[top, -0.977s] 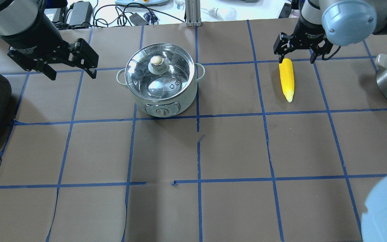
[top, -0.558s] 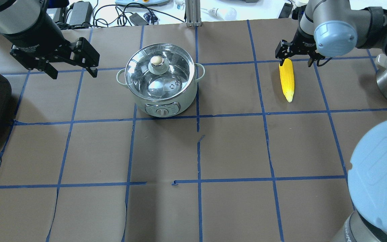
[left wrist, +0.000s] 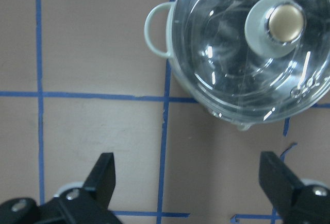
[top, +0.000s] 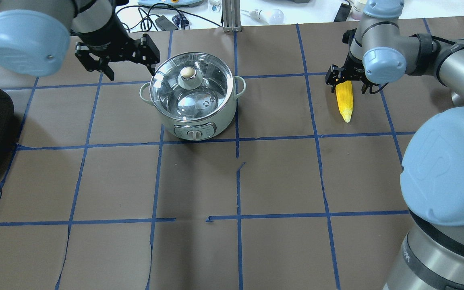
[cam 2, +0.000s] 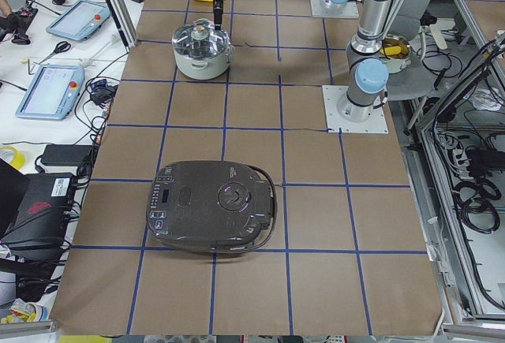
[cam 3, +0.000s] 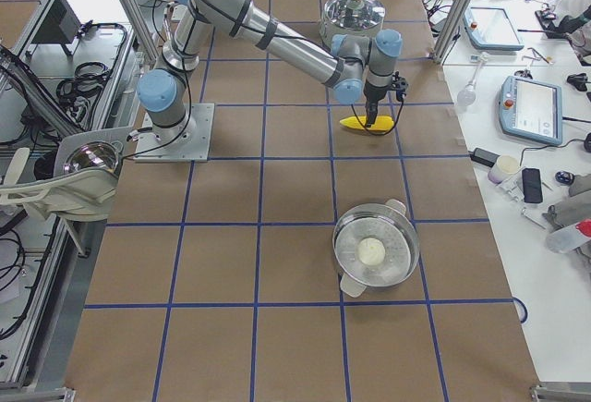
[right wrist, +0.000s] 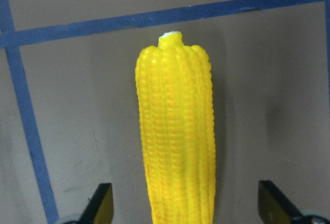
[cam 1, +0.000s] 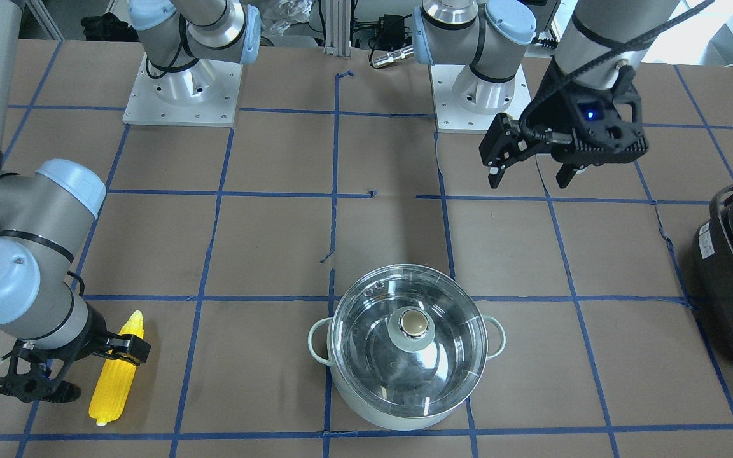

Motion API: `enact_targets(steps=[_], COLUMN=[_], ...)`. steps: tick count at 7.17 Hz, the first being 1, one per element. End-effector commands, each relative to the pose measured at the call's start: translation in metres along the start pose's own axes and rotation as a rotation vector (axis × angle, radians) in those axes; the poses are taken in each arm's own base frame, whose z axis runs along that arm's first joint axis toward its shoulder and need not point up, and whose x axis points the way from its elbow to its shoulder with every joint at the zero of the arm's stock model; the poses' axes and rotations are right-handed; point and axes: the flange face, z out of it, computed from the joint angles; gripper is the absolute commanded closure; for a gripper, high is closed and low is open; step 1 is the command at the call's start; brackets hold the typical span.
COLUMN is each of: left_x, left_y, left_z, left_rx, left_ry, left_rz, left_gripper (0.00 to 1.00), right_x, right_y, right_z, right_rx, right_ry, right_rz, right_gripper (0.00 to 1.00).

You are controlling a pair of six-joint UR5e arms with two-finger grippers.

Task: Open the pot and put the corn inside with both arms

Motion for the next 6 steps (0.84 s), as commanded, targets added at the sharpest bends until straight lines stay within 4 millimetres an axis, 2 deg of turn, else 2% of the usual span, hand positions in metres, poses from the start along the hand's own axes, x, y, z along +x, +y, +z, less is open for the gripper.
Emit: enact_targets(steps=[1, 2, 3, 4, 5, 6], left_x=[0.049, 0.061, 0.065, 0.076, 0.089, 0.091], left_y=[-0.036, -0.043, -0.053, -0.060, -0.062, -0.064], left_z=[0.045, 0.061, 0.080, 0.099, 0.109, 0.115], left_rx=[-0.013, -0.027, -0.017, 0.000, 0.003, -0.004], left_ry=[0.002, -0.006, -0.002, 0.006, 0.002, -0.002], left_rz=[-0.006, 0.013, 0.011, 0.002, 0.017, 0.019], left_gripper=[0.00, 0.00, 0.00, 0.00, 0.00, 0.00], right_x=[0.003, 0.002, 0.001, 0.001, 0.003, 0.004], right_y=[-0.001, 0.000, -0.004, -0.004, -0.004, -0.007], right_z=[0.019, 0.025, 0.023, 0.022, 0.017, 0.006], right_rx=[-0.027, -0.035, -0.010, -0.002, 0.006, 0.026], right_ry=[0.016, 0.001, -0.001, -0.004, 0.011, 0.012], right_rz=[0.047, 0.048, 0.050, 0.052, 0.054, 0.074], right_gripper=[0.00, 0.00, 0.24, 0.74, 1.00, 1.00])
